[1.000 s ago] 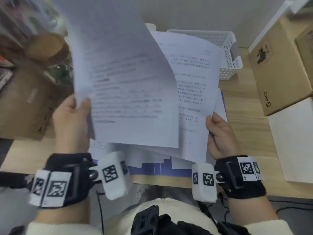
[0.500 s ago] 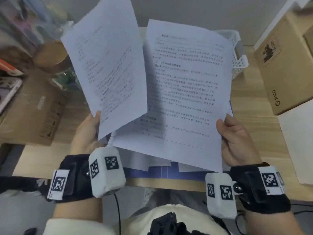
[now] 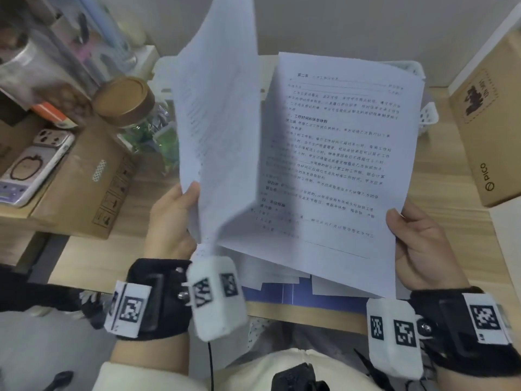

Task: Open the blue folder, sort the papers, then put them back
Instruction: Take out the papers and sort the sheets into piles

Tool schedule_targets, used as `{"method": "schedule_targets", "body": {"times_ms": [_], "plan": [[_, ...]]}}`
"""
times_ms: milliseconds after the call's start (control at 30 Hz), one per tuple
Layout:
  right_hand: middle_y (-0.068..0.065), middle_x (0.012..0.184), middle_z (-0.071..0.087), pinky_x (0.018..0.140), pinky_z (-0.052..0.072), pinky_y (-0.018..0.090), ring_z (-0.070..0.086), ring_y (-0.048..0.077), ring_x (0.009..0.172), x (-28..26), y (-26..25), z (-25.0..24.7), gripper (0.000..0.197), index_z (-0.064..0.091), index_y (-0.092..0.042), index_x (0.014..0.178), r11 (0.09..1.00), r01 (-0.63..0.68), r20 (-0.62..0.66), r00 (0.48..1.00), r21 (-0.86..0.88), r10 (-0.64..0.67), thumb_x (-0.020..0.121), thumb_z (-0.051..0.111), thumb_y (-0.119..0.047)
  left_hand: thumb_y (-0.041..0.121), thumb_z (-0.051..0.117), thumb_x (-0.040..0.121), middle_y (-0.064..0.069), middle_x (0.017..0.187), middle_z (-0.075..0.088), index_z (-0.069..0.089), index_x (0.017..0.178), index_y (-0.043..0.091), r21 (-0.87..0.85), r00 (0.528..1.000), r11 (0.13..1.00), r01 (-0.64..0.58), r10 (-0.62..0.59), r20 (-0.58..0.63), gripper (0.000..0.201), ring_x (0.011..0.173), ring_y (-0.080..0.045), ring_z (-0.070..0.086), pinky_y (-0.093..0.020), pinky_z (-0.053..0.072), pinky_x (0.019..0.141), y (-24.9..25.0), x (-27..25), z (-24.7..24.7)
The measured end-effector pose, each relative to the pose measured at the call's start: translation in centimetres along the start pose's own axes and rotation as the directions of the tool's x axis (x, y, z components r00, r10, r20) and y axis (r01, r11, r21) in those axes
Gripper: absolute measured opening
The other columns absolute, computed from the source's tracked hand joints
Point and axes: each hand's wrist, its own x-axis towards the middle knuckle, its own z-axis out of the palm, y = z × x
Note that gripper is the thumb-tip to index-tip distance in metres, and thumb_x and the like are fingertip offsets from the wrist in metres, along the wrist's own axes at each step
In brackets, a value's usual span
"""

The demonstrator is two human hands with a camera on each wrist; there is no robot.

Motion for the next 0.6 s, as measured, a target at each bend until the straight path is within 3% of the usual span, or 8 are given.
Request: {"method": "schedule_targets", "body": {"times_ms": [67, 133, 200, 267, 333, 400, 533, 600], "plan": [[-0.008, 0.087, 0.077, 0.064, 0.057, 0.018, 0.072, 0.006, 0.08, 0.0, 0.3, 0.1, 0.031, 0.078, -0.026, 0.083, 1.0, 0.012, 0.029, 0.999, 0.005, -0.012, 0.054, 0.066, -0.028, 0.013, 0.05, 0.092, 0.006, 0.08, 0.075, 0.068, 0.101, 0.016, 0.226, 0.993, 0.967, -0.119, 0.111, 0.046, 0.02, 0.072, -0.013, 0.069, -0.025, 0.056, 0.065, -0.4, -0.7, 1.0], [-0.007, 0.089, 0.077, 0.065, 0.057, 0.018, 0.072, 0.006, 0.081, 0.0, 0.6, 0.3, 0.03, 0.077, -0.024, 0.085, 1.0, 0.014, 0.051, 0.999, -0.023, -0.012, 0.058, 0.066, -0.027, 0.01, 0.051, 0.091, 0.009, 0.079, 0.076, 0.071, 0.085, 0.026, 0.294, 0.982, 0.938, -0.183, 0.16, 0.099, 0.027, 0.077, -0.014, 0.07, -0.028, 0.056, 0.07, -1.5, -0.7, 1.4], [-0.006, 0.09, 0.077, 0.068, 0.057, 0.019, 0.072, 0.007, 0.082, 0.1, 0.8, 0.4, 0.025, 0.077, -0.023, 0.087, 0.999, 0.015, 0.068, 0.998, -0.044, -0.012, 0.067, 0.063, -0.021, 0.01, 0.051, 0.091, 0.01, 0.082, 0.076, 0.07, 0.086, 0.029, 0.332, 0.975, 0.926, -0.182, 0.128, 0.18, 0.028, 0.081, -0.011, 0.071, -0.025, 0.055, 0.068, -2.4, -0.4, 1.7], [-0.007, 0.09, 0.077, 0.071, 0.058, 0.022, 0.071, 0.009, 0.083, 0.1, 1.1, 0.3, 0.021, 0.076, -0.023, 0.088, 0.995, 0.039, 0.079, 0.996, -0.088, -0.032, 0.07, 0.066, -0.019, 0.007, 0.052, 0.091, 0.01, 0.081, 0.076, 0.066, 0.098, 0.024, 0.34, 0.969, 0.93, -0.142, 0.062, 0.238, 0.023, 0.076, -0.008, 0.072, -0.02, 0.053, 0.061, -2.8, -0.2, 1.8], [-0.005, 0.092, 0.076, 0.073, 0.058, 0.026, 0.071, 0.012, 0.086, 0.1, 1.2, 0.2, 0.036, 0.075, -0.021, 0.091, 0.989, 0.054, 0.094, 0.995, -0.136, -0.041, 0.057, 0.082, -0.032, 0.003, 0.055, 0.088, 0.006, 0.077, 0.077, 0.062, 0.108, 0.015, 0.328, 0.963, 0.941, -0.079, -0.014, 0.271, 0.025, 0.069, -0.01, 0.072, -0.019, 0.054, 0.056, -3.1, -0.1, 1.9], [-0.006, 0.095, 0.076, 0.073, 0.058, 0.025, 0.071, 0.012, 0.089, 0.0, 1.2, -0.2, 0.053, 0.074, -0.024, 0.093, 0.985, 0.047, 0.081, 0.996, -0.167, -0.034, 0.048, 0.085, -0.049, -0.001, 0.059, 0.083, 0.003, 0.074, 0.077, 0.06, 0.112, 0.011, 0.351, 0.959, 0.934, -0.066, -0.038, 0.281, 0.031, 0.066, -0.011, 0.072, -0.02, 0.056, 0.058, -3.3, -0.1, 1.7], [-0.008, 0.109, 0.073, 0.075, 0.058, 0.022, 0.068, 0.01, 0.102, -0.2, 0.6, -0.8, 0.069, 0.065, -0.036, 0.113, 0.977, -0.049, 0.088, 0.994, -0.207, 0.069, 0.059, 0.047, -0.076, -0.009, 0.065, 0.076, 0.007, 0.076, 0.076, 0.061, 0.103, 0.022, 0.417, 0.971, 0.896, -0.153, 0.059, 0.231, 0.041, 0.075, -0.013, 0.071, -0.029, 0.058, 0.074, -4.5, 0.0, 1.3], [-0.002, 0.114, 0.071, 0.074, 0.058, 0.025, 0.069, 0.013, 0.099, -0.2, 0.7, -1.1, 0.075, 0.059, -0.03, 0.122, 0.959, -0.074, 0.064, 0.993, -0.274, 0.095, 0.064, 0.051, -0.076, -0.011, 0.064, 0.075, 0.007, 0.086, 0.073, 0.06, 0.098, 0.026, 0.428, 0.964, 0.88, -0.208, 0.112, 0.24, 0.044, 0.081, -0.013, 0.07, -0.03, 0.056, 0.079, -5.2, -0.1, 1.5]]}}
